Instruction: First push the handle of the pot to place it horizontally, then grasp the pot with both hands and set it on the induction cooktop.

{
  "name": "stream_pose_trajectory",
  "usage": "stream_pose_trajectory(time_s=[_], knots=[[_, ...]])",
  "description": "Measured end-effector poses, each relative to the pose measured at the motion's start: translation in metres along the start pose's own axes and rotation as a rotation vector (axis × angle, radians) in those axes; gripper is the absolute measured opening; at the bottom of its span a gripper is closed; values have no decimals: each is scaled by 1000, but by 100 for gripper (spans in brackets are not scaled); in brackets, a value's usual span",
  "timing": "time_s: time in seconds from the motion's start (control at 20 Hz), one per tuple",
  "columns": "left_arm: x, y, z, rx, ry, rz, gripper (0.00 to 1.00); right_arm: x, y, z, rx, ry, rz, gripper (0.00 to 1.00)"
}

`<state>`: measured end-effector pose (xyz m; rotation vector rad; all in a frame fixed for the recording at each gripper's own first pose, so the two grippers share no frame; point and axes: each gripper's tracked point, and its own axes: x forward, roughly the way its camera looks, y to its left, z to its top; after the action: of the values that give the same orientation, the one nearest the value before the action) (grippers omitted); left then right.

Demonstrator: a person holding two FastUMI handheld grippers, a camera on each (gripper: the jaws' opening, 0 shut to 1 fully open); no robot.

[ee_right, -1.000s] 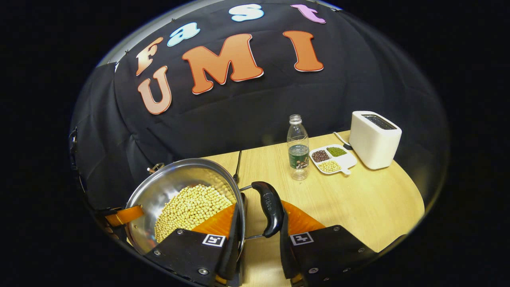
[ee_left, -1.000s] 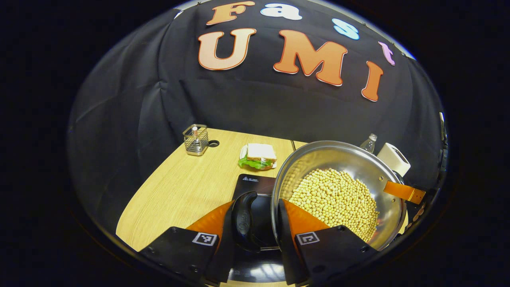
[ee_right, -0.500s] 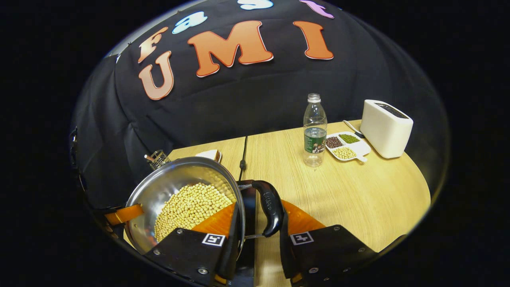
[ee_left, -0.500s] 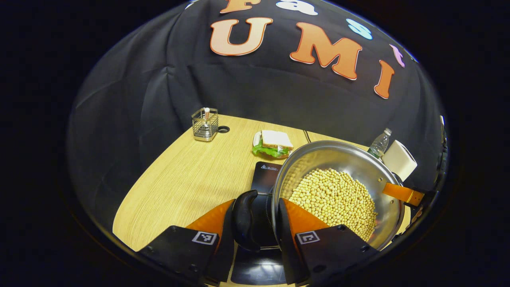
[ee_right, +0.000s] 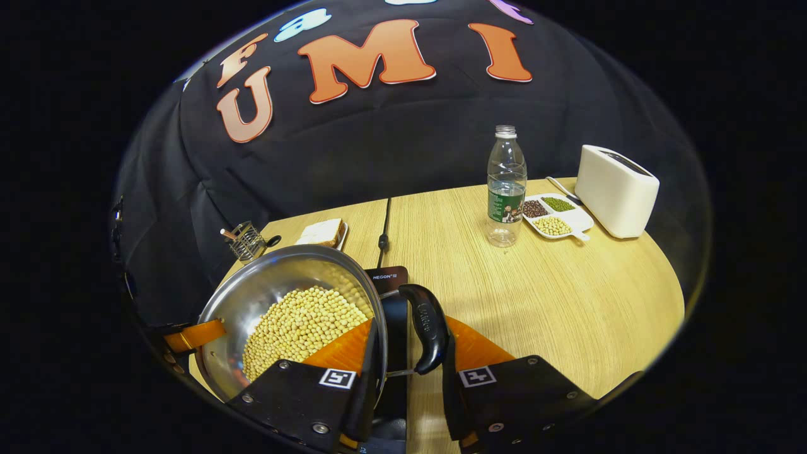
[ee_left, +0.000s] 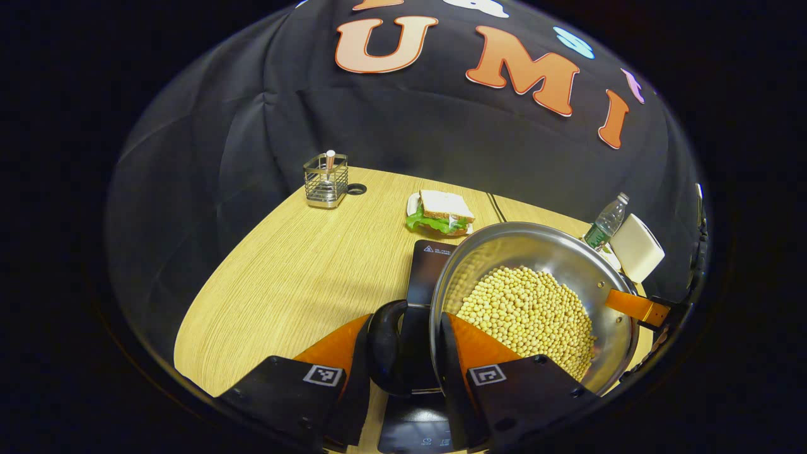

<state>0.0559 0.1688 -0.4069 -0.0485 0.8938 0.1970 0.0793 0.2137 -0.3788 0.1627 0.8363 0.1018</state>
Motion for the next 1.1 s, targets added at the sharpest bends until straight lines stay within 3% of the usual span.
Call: stream_pose_trajectory(time_s=[0.15, 0.45, 0.5, 0.6, 0.65, 0.75, 1.1], knots=[[4, -1, 0, 6, -1, 3, 59, 1, -1, -3, 4, 9, 1, 41], [-3, 0, 5, 42, -22, 24, 65, 3, -6, -9, -8, 25, 2, 57], [-2, 2, 5, 44, -29, 36, 71, 0, -8, -3, -13, 8, -4, 59], [-10, -2, 10, 12, -50, 47, 100, -12, -12, 10, -27, -34, -9, 66], [-16, -2, 16, 6, -69, 51, 99, -22, -14, 15, -33, -51, -6, 78], [-33, -7, 31, 11, -116, 63, 98, -43, -19, 31, -39, -93, 9, 93], [-145, -67, 144, 75, -444, 4, 98, -144, -62, 123, -120, -348, -34, 94]])
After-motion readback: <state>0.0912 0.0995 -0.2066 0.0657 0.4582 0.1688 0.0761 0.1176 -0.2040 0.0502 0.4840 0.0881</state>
